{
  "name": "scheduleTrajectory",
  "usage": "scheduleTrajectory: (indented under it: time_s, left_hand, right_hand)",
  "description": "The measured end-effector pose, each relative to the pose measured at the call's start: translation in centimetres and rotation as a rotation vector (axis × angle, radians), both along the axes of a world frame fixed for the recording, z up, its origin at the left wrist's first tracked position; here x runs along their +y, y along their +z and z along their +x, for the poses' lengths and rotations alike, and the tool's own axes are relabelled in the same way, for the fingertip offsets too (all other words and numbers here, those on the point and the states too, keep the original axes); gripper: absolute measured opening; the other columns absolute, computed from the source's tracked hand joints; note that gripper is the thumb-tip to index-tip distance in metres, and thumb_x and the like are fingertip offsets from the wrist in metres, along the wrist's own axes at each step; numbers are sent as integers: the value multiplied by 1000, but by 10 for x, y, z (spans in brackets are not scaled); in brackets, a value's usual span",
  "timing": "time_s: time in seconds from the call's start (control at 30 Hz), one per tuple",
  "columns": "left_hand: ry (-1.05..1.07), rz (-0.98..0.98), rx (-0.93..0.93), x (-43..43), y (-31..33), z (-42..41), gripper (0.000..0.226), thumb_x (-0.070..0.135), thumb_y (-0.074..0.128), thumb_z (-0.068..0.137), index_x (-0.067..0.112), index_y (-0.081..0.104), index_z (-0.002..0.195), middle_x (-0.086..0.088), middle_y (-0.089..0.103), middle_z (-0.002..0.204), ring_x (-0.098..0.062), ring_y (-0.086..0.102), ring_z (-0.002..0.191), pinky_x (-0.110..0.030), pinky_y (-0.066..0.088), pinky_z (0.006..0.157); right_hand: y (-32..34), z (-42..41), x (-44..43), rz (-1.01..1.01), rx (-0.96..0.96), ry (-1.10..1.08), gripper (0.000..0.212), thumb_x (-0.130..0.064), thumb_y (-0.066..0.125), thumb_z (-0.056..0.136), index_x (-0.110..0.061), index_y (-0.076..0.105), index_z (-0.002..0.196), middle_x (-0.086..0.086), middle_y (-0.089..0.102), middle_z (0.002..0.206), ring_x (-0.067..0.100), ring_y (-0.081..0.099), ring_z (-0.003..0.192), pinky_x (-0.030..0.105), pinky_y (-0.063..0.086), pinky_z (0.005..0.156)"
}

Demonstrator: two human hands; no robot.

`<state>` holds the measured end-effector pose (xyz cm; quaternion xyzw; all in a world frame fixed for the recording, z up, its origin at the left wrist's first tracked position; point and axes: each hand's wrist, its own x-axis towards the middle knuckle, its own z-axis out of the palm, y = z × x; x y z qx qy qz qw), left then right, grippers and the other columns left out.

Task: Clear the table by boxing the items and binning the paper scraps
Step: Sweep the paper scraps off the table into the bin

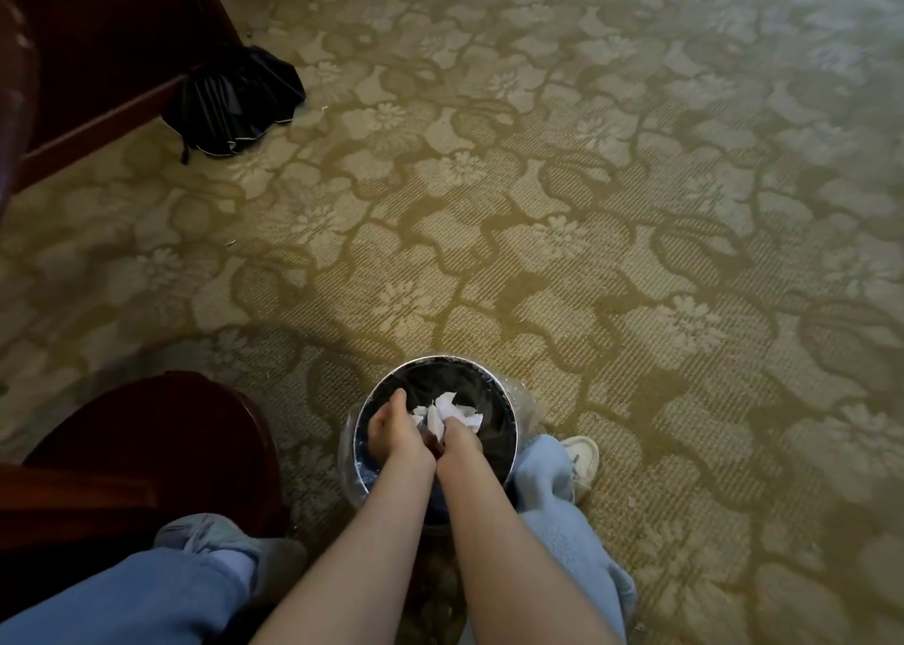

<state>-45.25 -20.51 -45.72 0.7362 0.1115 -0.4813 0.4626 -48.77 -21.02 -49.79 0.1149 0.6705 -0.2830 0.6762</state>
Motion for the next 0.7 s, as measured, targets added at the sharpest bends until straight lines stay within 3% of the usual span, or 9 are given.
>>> scheduleTrajectory:
  time_s: [0.07, 0.17, 0.27, 0.37, 0.5, 0.6, 0.7]
  left_hand:
    - [9, -9, 20, -1, -2, 0, 27, 23, 64, 86, 8, 63, 109, -11, 63, 107, -30, 62, 98, -43, 52, 88]
    - [-7, -6, 40, 0, -5, 2, 22, 25, 65, 85, 9, 62, 101, -13, 65, 112, -33, 62, 103, -48, 51, 91]
    - [-17, -4, 87, 2, 1, 1, 27, 30, 57, 90, 10, 58, 108, -12, 59, 107, -31, 59, 105, -43, 49, 93]
    - [34, -30, 199, 1, 9, 2, 39, 32, 47, 93, 7, 55, 122, -11, 57, 116, -31, 55, 110, -40, 44, 92]
    - [9, -24, 221, 3, 20, 6, 45, 34, 40, 95, 10, 49, 131, -16, 48, 133, -34, 49, 120, -42, 40, 96]
    - [-28, -20, 216, 6, 29, 12, 46, 35, 37, 97, 10, 47, 133, -16, 45, 137, -35, 45, 124, -44, 37, 100]
    - [-93, -39, 202, 9, 45, 16, 47, 36, 30, 100, 10, 44, 137, -17, 36, 146, -34, 35, 133, -46, 29, 108]
  right_hand:
    - [-2, 4, 0, -1, -19, -9, 39, -19, 60, 88, -1, 51, 122, 17, 62, 115, 28, 57, 73, 31, 42, 54]
    - [-8, 5, -1, -5, -71, -58, 38, -16, 52, 93, 1, 50, 127, 20, 59, 123, 34, 62, 102, 32, 42, 49]
    - [-12, 2, 1, -9, -85, -126, 39, -12, 46, 95, 1, 45, 132, 22, 57, 126, 34, 62, 94, 34, 46, 53]
    - [-18, 4, 5, -18, -105, -145, 46, -17, 45, 95, -2, 40, 138, 23, 52, 132, 36, 58, 111, 39, 50, 69]
    - [-5, -1, 6, -4, -117, -231, 34, -14, 49, 94, 0, 45, 125, 18, 55, 123, 35, 59, 102, 44, 50, 72]
    - [3, -8, 9, -5, -126, -270, 44, -15, 49, 94, 1, 40, 134, 21, 49, 132, 35, 50, 121, 41, 49, 84]
    - [10, -13, 14, -42, -116, -246, 42, -15, 46, 96, -2, 41, 135, 20, 49, 133, 34, 49, 123, 40, 45, 92]
